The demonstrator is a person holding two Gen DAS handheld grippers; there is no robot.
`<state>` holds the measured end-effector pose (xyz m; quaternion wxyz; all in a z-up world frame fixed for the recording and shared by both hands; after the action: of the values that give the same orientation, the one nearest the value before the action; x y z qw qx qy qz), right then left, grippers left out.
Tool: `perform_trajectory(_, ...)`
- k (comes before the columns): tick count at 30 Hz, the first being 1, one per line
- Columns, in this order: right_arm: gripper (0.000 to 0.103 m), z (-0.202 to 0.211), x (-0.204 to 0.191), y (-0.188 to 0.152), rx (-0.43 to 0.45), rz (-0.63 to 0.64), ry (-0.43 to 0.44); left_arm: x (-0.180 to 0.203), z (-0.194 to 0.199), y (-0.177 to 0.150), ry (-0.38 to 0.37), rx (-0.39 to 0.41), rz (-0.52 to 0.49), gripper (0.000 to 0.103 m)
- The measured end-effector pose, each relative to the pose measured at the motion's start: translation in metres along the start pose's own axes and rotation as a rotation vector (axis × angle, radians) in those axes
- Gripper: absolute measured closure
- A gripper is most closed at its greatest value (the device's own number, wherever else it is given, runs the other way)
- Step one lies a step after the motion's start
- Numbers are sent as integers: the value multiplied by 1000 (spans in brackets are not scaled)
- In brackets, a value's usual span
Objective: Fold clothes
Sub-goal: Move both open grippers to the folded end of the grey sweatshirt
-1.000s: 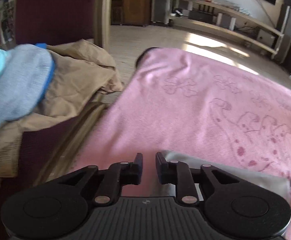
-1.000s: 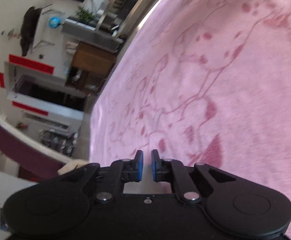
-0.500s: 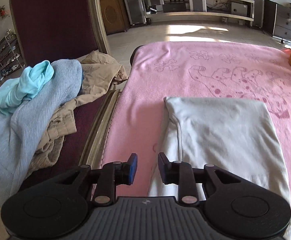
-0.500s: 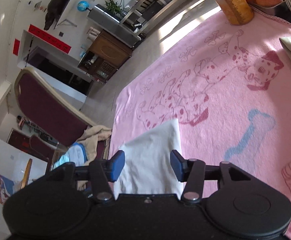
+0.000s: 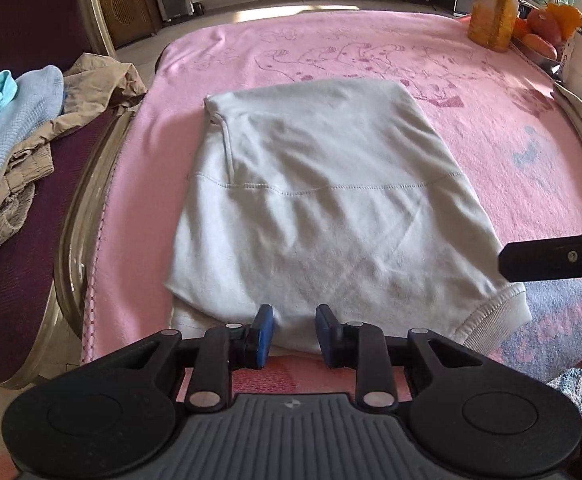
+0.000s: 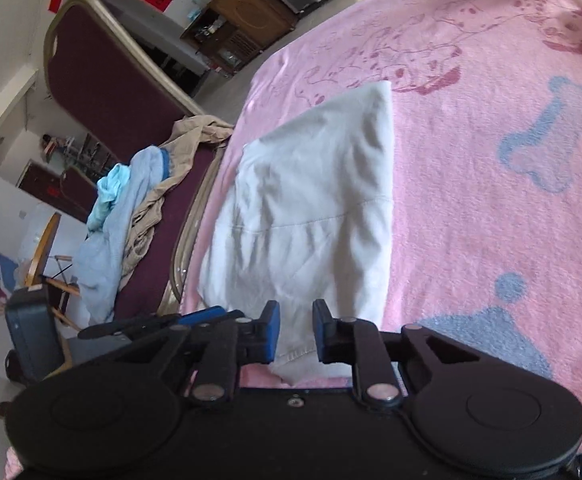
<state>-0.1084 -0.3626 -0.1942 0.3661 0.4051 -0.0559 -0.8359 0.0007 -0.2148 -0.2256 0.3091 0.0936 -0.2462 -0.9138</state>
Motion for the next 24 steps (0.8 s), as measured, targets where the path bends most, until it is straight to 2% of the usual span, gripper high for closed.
perform_trajectory(6,84,-20,1,-9,-63,71,-61,-1,-3,-1,-1,-4,-14,75)
perform_trajectory(8,88,-26,3,-13,-94,92,-87,-1,1,-4,-17,-26,-16,75)
perform_trajectory(12,80,-15,-3,-20,-146,125,-69,-1,10,-6,-101,-20,-9,76)
perform_trajectory(13,79,-9,-2,-18,-139,110,-47,-2,12,-4,-125,-9,3,76)
perform_trajectory(15,67,3,4,-9,-105,50,-7,-13,21,7,-167,33,60,70)
perform_trajectory(18,54,21,18,11,-45,-62,53,-48,27,25,-127,48,159,61)
perform_trajectory(22,53,42,27,39,-3,-165,99,-93,30,42,-90,52,267,57)
perform_trajectory(24,52,52,16,59,37,-108,80,-103,19,44,-154,22,327,53)
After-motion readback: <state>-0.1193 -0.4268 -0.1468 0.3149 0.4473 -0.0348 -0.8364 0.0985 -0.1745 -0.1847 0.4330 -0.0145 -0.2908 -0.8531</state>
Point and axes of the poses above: each gripper's, at about its wrist camera, not at the fingertips, and z roughly against the way its jaws point, x to its right, y to its top, the point moved 6 cm from there along -z, roughly the way its jaws point, and after that the axes turned 5 degrees about -y, right-handed, at the moved point
